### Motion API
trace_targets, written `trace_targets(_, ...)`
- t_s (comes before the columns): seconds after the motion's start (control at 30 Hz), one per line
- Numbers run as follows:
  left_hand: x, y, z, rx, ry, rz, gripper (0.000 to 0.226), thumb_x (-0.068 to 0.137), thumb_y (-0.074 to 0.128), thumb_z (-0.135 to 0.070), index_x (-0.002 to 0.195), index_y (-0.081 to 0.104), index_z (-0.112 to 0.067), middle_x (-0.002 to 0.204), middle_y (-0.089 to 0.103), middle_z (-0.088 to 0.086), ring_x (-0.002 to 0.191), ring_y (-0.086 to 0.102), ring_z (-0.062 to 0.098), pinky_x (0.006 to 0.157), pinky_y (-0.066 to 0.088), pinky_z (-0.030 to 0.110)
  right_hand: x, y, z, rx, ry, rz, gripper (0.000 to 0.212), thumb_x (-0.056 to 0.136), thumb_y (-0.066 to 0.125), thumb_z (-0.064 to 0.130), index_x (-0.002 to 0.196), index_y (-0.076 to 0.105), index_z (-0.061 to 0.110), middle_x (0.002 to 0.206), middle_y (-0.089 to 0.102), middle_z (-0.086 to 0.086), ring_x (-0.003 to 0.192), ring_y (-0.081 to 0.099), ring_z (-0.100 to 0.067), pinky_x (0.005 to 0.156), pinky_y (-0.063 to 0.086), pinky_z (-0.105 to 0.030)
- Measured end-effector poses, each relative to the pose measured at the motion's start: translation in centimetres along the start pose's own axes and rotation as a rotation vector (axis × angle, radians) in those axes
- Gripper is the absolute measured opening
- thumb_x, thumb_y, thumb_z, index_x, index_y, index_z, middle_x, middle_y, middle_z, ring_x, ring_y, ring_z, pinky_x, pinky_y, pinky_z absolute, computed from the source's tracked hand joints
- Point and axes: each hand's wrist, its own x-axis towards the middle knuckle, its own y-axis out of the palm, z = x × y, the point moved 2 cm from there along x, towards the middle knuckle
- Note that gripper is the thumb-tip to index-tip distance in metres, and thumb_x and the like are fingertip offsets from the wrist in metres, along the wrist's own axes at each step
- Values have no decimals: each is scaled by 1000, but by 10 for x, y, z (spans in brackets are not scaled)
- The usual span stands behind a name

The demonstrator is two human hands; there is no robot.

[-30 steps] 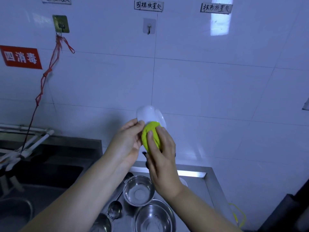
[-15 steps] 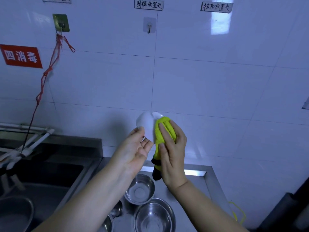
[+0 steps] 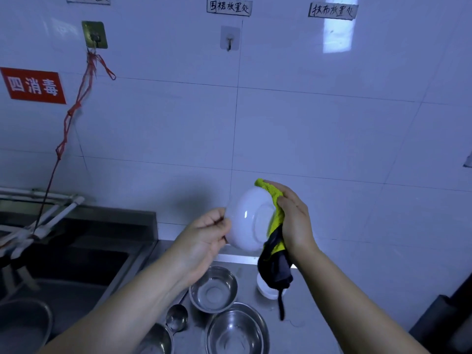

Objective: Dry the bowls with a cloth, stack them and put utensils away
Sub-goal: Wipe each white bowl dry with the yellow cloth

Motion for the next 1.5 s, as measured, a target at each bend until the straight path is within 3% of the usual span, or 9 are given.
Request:
trace_targets(0.17,-4,1,-6,1283,159,183,22,83,52,-27,97,66,-20,90,65,-5,86,58,12,74,41,26,2,-1,12,-367,-128,209,27,94,42,-1,103,60,17,100,66,11,89,60,-2,75,44,-13)
trace_targets(0.27,-9,13,-3,1876,629,250,22,62,75,-12,78,65,-23,74,60,-11,73,57,11,56,27,20,10,5,12,-552,-164,238,15,95,49,14,107,40,17,102,46,5,88,47,-9,71,40,-12)
trace_targets(0.47,-10,-1,-14,1952,998,288,22,70,43,-7,68,62,-19,65,54,-5,62,54,16,64,29,24,6,1,5,-976,-379,863,36,89,51,34,112,61,8,119,56,-7,116,46,-23,102,36,-37)
trace_targets(0.53,-13,-4,-13,1967,1061,291,17,74,51,-6,69,60,-18,66,53,-4,64,52,17,67,30,25,3,-11,3,-1104,-459,933,61,80,64,42,133,52,15,140,44,-2,133,33,-14,111,25,-26)
trace_targets(0.77,-16,3,3,1906,1112,405,13,71,65,-7,69,61,-19,65,53,-4,63,51,15,66,32,25,-25,-13,-31,-1306,-882,683,29,62,69,19,89,59,17,88,58,-1,71,49,-21,59,47,-32)
trace_targets(1.0,8,-25,-41,1986,1062,549,12,82,61,-29,89,64,-19,94,64,-5,111,52,16,117,18,30,-19,-33,-21,-1268,-1021,767,28,70,50,9,94,63,16,93,62,-3,77,50,-22,75,42,-28)
trace_targets(1.13,6,-17,-42,1985,1141,609,15,88,59,-19,74,54,-18,76,53,-2,87,59,20,111,32,35,-19,-34,-19,-1251,-1061,716,27,69,53,7,94,56,16,94,62,-3,79,49,-23,79,40,-29)
trace_targets(1.3,-6,6,-20,1928,1203,478,21,80,69,-14,66,53,-17,66,49,0,64,47,21,68,35,28,-40,-18,-37,-1028,-758,406,34,64,65,18,95,52,25,90,60,5,82,52,-13,75,40,-25)
trace_targets(1.5,0,-4,-9,1880,1134,538,16,71,72,-26,70,57,-18,68,54,-4,69,51,18,80,36,26,-41,-14,-43,-1089,-733,396,31,64,63,17,92,50,24,84,60,3,76,53,-16,69,40,-28)
